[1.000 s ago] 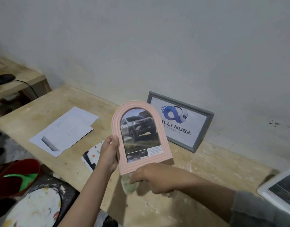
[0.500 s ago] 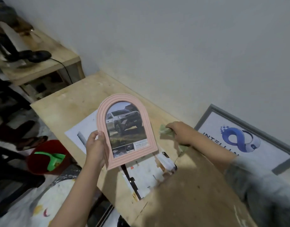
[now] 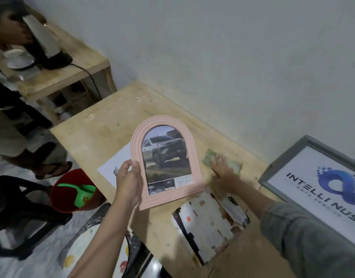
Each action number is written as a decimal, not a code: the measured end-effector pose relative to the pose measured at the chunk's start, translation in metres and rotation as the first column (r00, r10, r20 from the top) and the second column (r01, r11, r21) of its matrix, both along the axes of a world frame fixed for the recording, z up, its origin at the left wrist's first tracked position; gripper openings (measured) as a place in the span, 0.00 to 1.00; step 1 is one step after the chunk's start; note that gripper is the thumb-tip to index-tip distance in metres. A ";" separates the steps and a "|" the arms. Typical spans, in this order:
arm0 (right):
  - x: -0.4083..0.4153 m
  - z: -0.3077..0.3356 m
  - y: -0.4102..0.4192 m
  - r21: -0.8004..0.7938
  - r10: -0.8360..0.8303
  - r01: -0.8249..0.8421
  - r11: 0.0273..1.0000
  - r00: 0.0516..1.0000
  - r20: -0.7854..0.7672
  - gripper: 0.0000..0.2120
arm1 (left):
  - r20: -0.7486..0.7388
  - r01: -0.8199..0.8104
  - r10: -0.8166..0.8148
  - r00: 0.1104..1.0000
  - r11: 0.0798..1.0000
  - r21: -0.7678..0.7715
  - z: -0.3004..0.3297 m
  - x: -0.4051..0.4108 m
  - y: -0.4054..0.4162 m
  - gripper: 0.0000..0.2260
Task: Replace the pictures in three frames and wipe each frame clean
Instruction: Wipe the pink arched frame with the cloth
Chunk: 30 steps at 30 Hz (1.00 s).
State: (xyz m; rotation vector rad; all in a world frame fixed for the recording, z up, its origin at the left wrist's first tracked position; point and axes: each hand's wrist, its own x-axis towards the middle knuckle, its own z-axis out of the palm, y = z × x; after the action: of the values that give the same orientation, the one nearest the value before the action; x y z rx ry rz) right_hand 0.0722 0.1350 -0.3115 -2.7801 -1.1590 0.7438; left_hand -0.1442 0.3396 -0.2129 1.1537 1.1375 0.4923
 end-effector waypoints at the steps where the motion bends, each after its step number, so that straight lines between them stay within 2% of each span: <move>1: -0.003 0.012 -0.001 0.127 -0.088 0.105 0.986 0.987 -0.131 0.25 | -0.003 0.016 -0.016 1.000 1.000 -0.001 -0.001 0.004 -0.001 0.09; 3: -0.010 0.037 -0.007 0.351 -0.279 0.408 0.843 0.889 -0.364 0.20 | -0.014 0.051 -0.051 0.999 0.999 0.007 0.000 0.012 -0.006 0.09; 6: -0.024 0.079 -0.026 0.470 -0.396 0.678 0.565 0.722 -0.567 0.18 | -0.007 0.155 -0.154 0.988 0.988 0.029 0.008 0.031 -0.029 0.10; 8: -0.032 0.100 -0.041 0.450 -0.414 0.775 0.444 0.623 -0.664 0.17 | 0.023 0.223 -0.224 0.974 0.974 0.039 0.016 0.043 -0.051 0.10; 13: -0.056 0.122 -0.109 0.515 -0.488 0.815 0.265 0.574 -0.657 0.12 | 0.043 0.426 -0.436 0.899 0.892 0.153 0.026 0.072 -0.120 0.10; 17: -0.079 0.124 -0.200 0.585 -0.656 0.776 0.235 0.571 -0.494 0.21 | -0.075 0.565 -0.590 0.804 0.718 0.407 0.038 0.090 -0.204 0.11; 20: -0.096 0.128 -0.260 0.624 -0.708 0.748 0.228 0.567 -0.421 0.25 | -0.180 0.667 -0.679 0.711 0.573 0.476 0.034 0.101 -0.263 0.10; 22: -0.108 0.134 -0.321 0.654 -0.757 0.734 0.181 0.529 -0.383 0.26 | -0.238 0.748 -0.755 0.611 0.453 0.485 0.032 0.108 -0.327 0.14; 24: -0.113 0.135 -0.377 0.672 -0.795 0.724 0.156 0.496 -0.349 0.28 | -0.228 0.800 -0.822 0.521 0.377 0.467 0.035 0.113 -0.386 0.22; 27: -0.114 0.132 -0.447 0.677 -0.833 0.725 0.125 0.448 -0.326 0.32 | -0.184 0.851 -0.890 0.417 0.311 0.423 0.034 0.123 -0.461 0.30; 30: -0.106 0.125 -0.500 0.695 -0.853 0.714 0.086 0.414 -0.319 0.33 | -0.145 0.868 -0.931 0.336 0.247 0.431 0.027 0.137 -0.514 0.34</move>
State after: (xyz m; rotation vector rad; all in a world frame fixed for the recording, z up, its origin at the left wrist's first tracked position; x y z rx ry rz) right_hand -0.0334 -0.3652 -0.1867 -2.1156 0.2558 -0.1577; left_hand -0.0068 -0.1741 -0.1856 1.9307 0.0208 -0.1401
